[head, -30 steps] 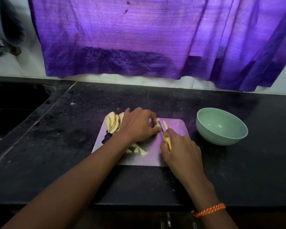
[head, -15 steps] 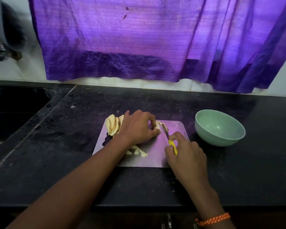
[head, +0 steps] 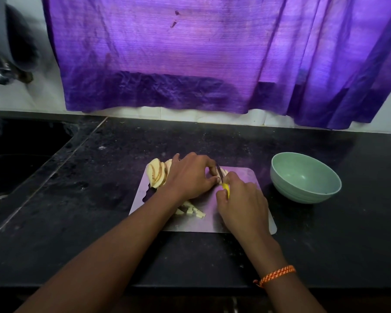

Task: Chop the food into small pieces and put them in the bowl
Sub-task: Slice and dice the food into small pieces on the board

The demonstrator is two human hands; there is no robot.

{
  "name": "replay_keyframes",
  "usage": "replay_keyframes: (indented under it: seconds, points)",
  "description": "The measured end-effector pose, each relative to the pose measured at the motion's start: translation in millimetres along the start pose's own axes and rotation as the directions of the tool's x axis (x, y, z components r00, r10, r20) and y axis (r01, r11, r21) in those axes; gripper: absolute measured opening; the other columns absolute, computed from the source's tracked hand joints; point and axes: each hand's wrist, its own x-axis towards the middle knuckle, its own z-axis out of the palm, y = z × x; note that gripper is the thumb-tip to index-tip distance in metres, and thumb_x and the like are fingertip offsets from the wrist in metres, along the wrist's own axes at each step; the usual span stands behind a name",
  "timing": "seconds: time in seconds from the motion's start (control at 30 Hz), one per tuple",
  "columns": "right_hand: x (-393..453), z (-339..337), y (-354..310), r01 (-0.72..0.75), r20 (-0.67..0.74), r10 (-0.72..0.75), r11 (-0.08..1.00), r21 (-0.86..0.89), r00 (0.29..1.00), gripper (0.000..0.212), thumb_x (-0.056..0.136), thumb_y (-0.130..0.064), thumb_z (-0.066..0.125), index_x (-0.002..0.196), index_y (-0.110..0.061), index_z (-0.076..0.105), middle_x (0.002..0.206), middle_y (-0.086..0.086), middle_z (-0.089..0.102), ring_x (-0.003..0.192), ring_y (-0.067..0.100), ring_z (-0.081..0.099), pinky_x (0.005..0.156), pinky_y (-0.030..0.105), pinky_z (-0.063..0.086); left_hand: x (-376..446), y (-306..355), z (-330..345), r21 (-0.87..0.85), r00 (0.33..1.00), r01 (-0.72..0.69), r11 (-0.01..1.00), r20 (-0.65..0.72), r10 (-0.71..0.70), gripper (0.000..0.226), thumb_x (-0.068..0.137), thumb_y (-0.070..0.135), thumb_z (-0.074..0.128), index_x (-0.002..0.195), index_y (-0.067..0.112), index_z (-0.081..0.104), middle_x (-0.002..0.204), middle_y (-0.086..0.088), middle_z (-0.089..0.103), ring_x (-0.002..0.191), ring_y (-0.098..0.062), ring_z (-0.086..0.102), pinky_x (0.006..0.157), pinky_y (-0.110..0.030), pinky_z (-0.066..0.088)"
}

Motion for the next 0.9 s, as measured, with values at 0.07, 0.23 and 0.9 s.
replay_keyframes:
  seconds: [0.07,0.23,0.9]
  points:
    - [-0.6,1.5,-1.3,-0.004,0.000,0.004,1.000,-0.006,1.000,0.035,0.102,-0.038,0.047,0.136,-0.027,0.053,0.102,0.001,0.066,0.092,0.020,0.061,0.076,0.038,0.053,-0.2,0.8,0.4,0.001,1.000,0.002,1.000,0.000,-0.002,0.016,0.091,0.052,0.076,0.090,0.035,0.076,0.113,0.017,0.075,0.121,-0.014,0.060,0.121,-0.064,0.028]
    - [-3.0,0.5,-0.9,-0.024,-0.028,0.024,1.000,0.019,0.999,0.040,0.104,-0.037,0.048,0.143,-0.027,0.047,0.103,0.001,0.064,0.092,0.018,0.059,0.077,0.038,0.054,0.7,1.0,0.2,0.001,1.000,0.008,1.000,0.010,-0.008,0.020,0.090,0.056,0.077,0.089,0.035,0.076,0.115,0.018,0.074,0.123,-0.014,0.060,0.121,-0.065,0.028]
    - [-0.4,0.7,1.6,0.031,0.029,-0.029,0.997,-0.076,0.999,0.037,0.104,-0.037,0.044,0.141,-0.030,0.048,0.100,0.002,0.064,0.084,0.021,0.052,0.068,0.034,0.037,-1.8,2.8,0.2,0.028,1.000,0.008,1.000,-0.020,-0.008,0.022,0.091,0.058,0.072,0.084,0.037,0.076,0.104,0.019,0.075,0.114,-0.013,0.062,0.116,-0.066,0.032]
